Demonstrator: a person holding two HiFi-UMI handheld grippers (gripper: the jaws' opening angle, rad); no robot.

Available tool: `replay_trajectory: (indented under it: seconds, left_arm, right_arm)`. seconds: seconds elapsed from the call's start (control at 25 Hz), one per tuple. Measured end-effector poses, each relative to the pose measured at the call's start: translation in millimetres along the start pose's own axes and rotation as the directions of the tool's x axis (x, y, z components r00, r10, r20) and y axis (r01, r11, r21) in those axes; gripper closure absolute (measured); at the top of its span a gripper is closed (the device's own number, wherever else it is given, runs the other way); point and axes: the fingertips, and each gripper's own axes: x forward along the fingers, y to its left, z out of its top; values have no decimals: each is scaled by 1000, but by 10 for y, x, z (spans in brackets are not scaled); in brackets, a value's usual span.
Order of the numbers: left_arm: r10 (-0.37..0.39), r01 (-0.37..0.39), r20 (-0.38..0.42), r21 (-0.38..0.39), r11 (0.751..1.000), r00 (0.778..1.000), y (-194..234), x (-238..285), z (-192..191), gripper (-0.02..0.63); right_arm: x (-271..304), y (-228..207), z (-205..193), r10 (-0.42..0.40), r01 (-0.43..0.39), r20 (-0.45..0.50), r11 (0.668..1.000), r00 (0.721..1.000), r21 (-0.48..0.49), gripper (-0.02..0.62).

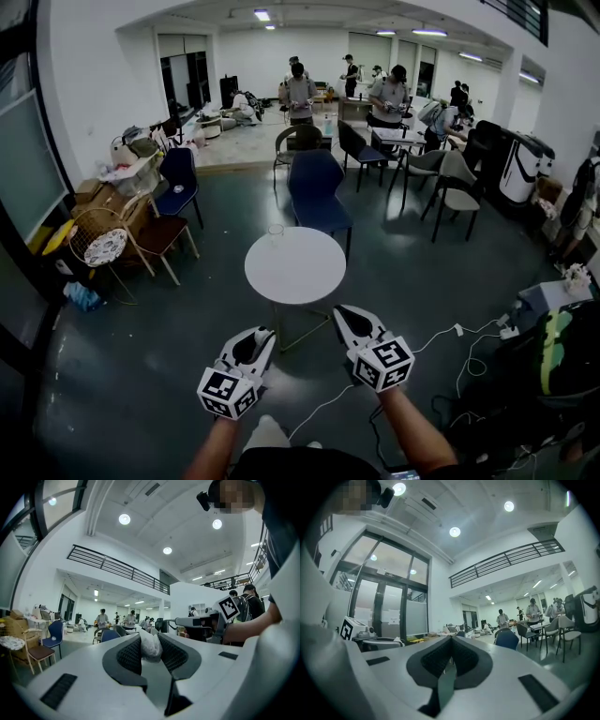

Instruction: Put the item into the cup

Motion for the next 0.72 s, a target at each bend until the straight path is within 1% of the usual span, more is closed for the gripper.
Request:
replay_trajectory:
  seconds: [0.16, 0.36, 0.48, 0.6, 0.72]
  left_arm:
    - [-5, 5, -3, 0, 1000, 1000, 2, 72, -22, 499]
    - [6, -6, -15, 10, 1000, 1000, 124, 162, -80, 499]
    - [4, -4, -6, -21, 1000, 1000, 255, 223, -55, 500]
    - [1, 0, 22, -53, 999, 1000, 388, 268, 48, 499]
    - [0, 2, 42, -53, 999, 999, 505, 300, 99, 499]
  right_arm:
    - [24, -93, -22, -6, 6, -1, 1000, 1000, 1, 578]
    - [149, -168, -69, 6, -6, -14, 1000, 1000, -1, 578]
    - [275, -172, -71, 8, -8, -20, 1000, 1000, -4, 578]
    - [408, -149, -52, 9, -10, -28, 1000, 1000, -26, 578]
    - [539, -130, -75, 12, -14, -36, 999, 999, -52, 578]
